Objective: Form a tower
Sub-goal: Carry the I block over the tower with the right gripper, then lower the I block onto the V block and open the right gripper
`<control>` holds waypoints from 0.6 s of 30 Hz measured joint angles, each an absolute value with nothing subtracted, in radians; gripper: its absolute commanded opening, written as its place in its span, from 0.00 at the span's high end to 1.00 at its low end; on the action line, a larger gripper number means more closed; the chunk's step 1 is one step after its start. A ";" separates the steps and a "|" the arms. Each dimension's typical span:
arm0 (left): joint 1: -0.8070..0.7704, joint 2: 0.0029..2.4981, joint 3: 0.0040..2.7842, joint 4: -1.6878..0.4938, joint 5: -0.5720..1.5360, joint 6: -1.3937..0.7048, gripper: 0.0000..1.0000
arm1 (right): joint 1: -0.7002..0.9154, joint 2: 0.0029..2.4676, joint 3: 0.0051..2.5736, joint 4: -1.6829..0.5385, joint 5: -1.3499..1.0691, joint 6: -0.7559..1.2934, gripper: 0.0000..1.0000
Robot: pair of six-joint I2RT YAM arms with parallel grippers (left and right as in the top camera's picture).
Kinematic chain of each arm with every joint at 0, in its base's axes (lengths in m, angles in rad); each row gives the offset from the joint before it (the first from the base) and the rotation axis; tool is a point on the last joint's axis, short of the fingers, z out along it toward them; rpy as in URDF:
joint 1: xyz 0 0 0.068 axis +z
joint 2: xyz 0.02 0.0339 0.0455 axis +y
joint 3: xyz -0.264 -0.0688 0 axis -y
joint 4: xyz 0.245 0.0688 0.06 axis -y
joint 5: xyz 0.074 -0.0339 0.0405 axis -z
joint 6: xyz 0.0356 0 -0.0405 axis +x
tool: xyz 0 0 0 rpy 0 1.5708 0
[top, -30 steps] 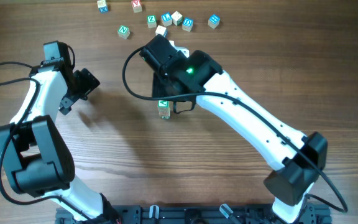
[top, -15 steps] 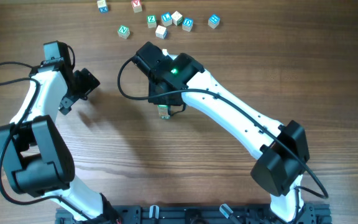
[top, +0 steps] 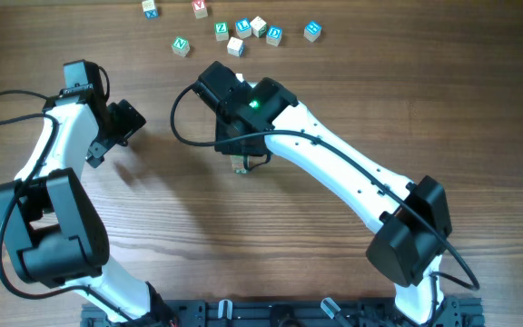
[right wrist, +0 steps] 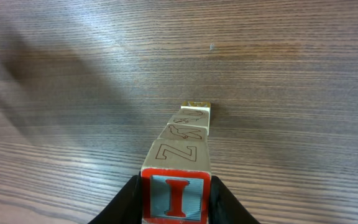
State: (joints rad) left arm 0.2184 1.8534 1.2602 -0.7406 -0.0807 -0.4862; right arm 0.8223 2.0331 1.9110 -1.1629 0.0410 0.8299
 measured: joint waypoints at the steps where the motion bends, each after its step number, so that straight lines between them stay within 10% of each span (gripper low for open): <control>1: 0.218 1.853 1.260 -0.741 -0.081 -0.486 0.00 | 0.822 2.033 1.911 -1.163 0.041 0.830 0.63; 18: 0.218 1.853 1.260 -0.741 -0.081 -0.486 0.00 | 0.822 2.033 1.911 -1.132 0.073 0.837 0.29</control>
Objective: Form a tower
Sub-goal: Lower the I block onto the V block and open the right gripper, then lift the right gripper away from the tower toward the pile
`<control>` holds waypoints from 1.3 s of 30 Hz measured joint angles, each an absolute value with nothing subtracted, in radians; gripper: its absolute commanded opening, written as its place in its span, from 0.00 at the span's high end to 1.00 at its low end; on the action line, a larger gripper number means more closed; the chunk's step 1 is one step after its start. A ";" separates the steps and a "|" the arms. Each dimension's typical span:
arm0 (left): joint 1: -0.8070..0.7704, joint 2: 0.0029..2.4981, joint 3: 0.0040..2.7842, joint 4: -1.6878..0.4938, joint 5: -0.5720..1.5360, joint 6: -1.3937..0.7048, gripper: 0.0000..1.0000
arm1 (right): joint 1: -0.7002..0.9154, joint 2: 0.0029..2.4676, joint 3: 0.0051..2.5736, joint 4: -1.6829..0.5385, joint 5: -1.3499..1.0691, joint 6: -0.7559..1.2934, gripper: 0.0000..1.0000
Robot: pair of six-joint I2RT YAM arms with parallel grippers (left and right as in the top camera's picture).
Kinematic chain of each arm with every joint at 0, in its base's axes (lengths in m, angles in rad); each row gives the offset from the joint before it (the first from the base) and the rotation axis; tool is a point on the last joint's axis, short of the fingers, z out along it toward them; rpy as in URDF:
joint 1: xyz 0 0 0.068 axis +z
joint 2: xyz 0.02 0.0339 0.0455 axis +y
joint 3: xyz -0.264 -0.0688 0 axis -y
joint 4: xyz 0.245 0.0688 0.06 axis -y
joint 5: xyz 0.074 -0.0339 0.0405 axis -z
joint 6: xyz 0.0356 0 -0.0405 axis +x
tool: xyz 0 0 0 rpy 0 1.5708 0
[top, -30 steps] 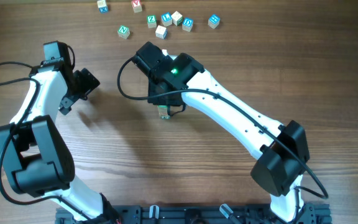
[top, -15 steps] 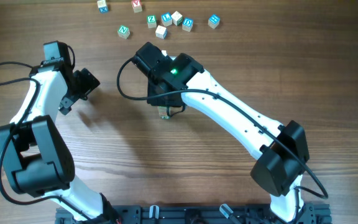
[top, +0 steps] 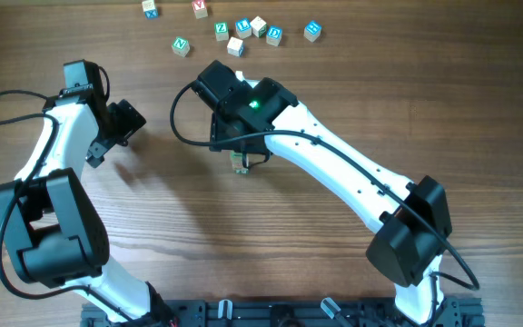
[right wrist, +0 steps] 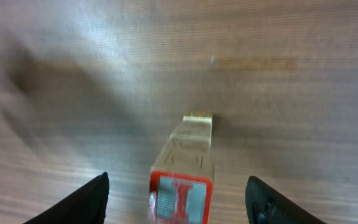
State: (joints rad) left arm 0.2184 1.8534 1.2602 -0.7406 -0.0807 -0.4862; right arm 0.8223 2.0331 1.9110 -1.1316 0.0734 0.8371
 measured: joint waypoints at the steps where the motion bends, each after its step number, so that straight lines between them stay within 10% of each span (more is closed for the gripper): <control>1: 0.218 1.853 1.260 -0.741 -0.081 -0.486 0.00 | 0.822 2.033 1.911 -1.115 0.086 0.837 0.30; 15: 0.218 1.853 1.260 -0.741 -0.081 -0.486 0.00 | 0.677 2.033 1.911 -1.038 0.059 0.856 0.87; 31: 0.218 1.853 1.260 -0.741 -0.081 -0.486 0.00 | 0.665 2.033 1.911 -1.110 -0.076 0.843 0.91; 39: 0.218 1.853 1.260 -0.741 -0.081 -0.486 0.00 | 0.398 2.033 1.911 -1.110 -0.107 0.786 0.96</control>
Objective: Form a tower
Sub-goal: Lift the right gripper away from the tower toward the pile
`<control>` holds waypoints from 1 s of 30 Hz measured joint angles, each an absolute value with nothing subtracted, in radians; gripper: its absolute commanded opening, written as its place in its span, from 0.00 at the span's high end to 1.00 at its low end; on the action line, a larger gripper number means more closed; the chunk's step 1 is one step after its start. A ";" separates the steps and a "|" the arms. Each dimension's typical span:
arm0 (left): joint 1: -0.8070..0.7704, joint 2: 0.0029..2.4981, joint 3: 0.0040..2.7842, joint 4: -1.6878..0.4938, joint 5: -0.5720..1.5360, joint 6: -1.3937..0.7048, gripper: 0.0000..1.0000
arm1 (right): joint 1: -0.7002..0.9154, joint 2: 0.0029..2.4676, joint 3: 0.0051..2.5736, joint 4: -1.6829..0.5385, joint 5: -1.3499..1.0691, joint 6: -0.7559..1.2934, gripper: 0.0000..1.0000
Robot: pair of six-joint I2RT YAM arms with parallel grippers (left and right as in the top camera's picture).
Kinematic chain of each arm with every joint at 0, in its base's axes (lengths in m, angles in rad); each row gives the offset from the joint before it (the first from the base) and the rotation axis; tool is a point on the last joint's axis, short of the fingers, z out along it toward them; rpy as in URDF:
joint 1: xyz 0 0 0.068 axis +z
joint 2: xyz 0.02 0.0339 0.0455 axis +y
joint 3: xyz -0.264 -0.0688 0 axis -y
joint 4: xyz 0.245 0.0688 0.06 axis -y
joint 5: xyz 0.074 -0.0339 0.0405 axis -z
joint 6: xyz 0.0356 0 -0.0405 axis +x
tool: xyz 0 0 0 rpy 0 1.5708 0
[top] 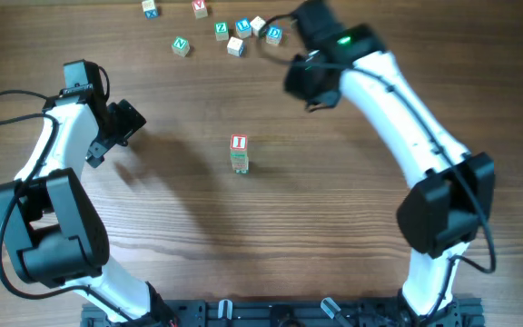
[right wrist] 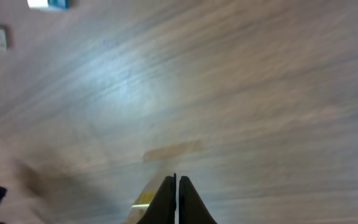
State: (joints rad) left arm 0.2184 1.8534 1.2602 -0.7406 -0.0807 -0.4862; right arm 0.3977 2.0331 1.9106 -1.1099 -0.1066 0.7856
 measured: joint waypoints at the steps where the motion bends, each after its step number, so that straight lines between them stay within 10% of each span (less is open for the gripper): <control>1: 0.218 1.853 1.260 -0.741 -0.080 -0.486 0.00 | 0.364 2.033 1.911 -1.110 -0.139 0.754 0.96; 12: 0.218 1.853 1.260 -0.741 -0.081 -0.486 0.00 | 0.355 2.144 1.801 -1.008 -0.662 0.413 0.96; 30: 0.218 1.853 1.260 -0.741 -0.081 -0.486 0.00 | 0.452 2.148 1.782 -1.000 -0.786 0.379 0.95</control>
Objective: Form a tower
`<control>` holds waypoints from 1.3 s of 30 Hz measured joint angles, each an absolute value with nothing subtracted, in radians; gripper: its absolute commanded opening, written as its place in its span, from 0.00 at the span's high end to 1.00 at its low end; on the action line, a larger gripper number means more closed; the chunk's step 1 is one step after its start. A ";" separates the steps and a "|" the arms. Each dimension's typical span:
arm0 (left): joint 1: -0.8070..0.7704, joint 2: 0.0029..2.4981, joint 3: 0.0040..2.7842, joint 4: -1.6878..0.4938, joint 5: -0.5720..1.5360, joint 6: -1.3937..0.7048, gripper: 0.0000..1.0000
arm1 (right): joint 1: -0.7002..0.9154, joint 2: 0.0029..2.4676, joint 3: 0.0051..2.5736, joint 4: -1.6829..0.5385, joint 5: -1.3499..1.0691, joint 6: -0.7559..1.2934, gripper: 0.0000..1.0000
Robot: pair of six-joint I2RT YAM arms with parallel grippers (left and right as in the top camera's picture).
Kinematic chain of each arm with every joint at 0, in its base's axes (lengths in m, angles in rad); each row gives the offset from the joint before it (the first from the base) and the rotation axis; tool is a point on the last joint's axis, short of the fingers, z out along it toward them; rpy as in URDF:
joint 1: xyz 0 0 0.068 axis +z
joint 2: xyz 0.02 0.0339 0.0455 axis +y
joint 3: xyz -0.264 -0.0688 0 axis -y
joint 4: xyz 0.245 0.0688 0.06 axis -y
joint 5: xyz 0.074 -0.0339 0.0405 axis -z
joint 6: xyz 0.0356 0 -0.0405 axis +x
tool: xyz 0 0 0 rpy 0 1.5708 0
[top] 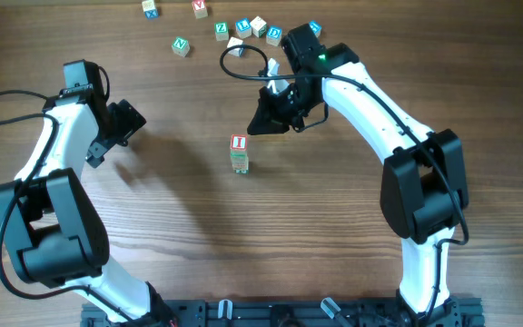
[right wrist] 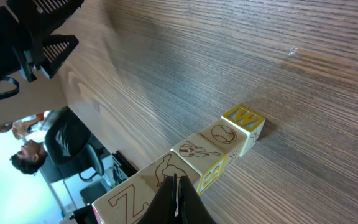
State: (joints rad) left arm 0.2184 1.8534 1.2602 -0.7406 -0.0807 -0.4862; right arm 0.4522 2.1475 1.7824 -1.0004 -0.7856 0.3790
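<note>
A tower of several wooden letter blocks [top: 238, 154] stands mid-table, topped by a block with a red I [top: 238, 143]. In the right wrist view the stack [right wrist: 204, 155] shows side-on, from a yellow W block [right wrist: 246, 118] at the table up to a Z block [right wrist: 126, 202]. My right gripper [top: 260, 123] is shut on nothing, just right of and behind the tower; its closed tips [right wrist: 176, 179] sit in front of the bird-picture block. My left gripper [top: 123, 121] rests off to the left, its jaws unclear.
Several loose letter blocks [top: 234, 32] lie scattered along the far edge of the wooden table [top: 334, 227]. The left arm [top: 62, 154] curves down the left side. Black mounts run along the near edge [top: 280, 313].
My right gripper, still shut, was up near the loose blocks at the far right; now it sits close beside the tower's upper right. The tower and the left arm have not moved.
My right gripper was shut on the red I block on top of the stack. Then its fingers stood open with the block left on the tower. Then it was shut and away near the far blocks. Now it is back beside the standing tower.
</note>
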 measured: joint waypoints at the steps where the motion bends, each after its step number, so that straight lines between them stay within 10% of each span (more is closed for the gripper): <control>1: 0.218 1.853 1.260 -0.741 -0.081 -0.486 0.00 | 0.454 2.148 1.782 -1.001 -0.786 0.379 0.96; 39: 0.218 1.853 1.260 -0.741 -0.081 -0.486 0.00 | 0.477 2.148 1.782 -1.021 -0.786 0.379 0.96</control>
